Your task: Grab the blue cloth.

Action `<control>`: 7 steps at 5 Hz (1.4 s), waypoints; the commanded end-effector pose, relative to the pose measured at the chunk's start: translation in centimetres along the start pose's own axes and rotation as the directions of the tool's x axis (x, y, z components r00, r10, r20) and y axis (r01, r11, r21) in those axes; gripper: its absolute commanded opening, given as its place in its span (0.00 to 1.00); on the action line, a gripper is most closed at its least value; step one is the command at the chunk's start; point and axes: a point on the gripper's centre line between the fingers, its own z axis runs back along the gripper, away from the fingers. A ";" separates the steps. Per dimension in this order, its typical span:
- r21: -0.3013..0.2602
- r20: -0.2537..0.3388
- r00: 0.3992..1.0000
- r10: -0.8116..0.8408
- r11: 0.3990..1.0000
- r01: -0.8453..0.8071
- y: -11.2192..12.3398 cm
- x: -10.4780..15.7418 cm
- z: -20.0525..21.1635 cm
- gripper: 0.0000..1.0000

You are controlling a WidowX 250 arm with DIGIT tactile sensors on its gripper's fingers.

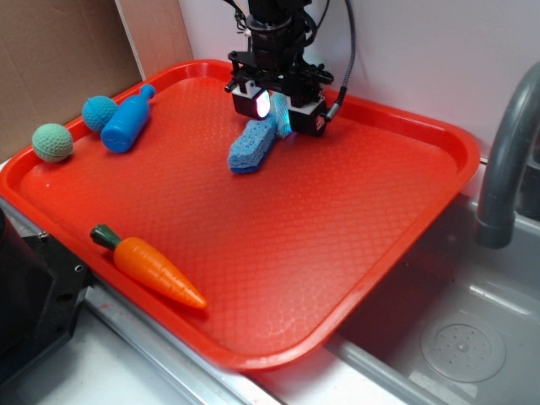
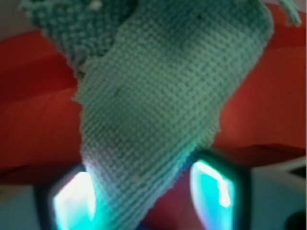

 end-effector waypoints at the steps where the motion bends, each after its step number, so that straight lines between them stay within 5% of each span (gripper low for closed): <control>1: -0.020 0.017 1.000 0.003 1.000 -0.003 1.2 0.6 2.4 0.00; 2: -0.002 -0.015 1.000 -0.015 1.000 0.015 1.5 -0.1 4.6 0.00; 4: 0.060 0.005 0.998 0.067 0.996 -0.068 1.6 -6.5 15.2 0.00; 5: 0.082 -0.048 0.997 0.056 0.995 -0.052 -0.2 -9.5 20.0 0.00; 7: 0.096 -0.038 0.999 0.028 0.995 -0.025 -3.1 -12.5 22.4 0.00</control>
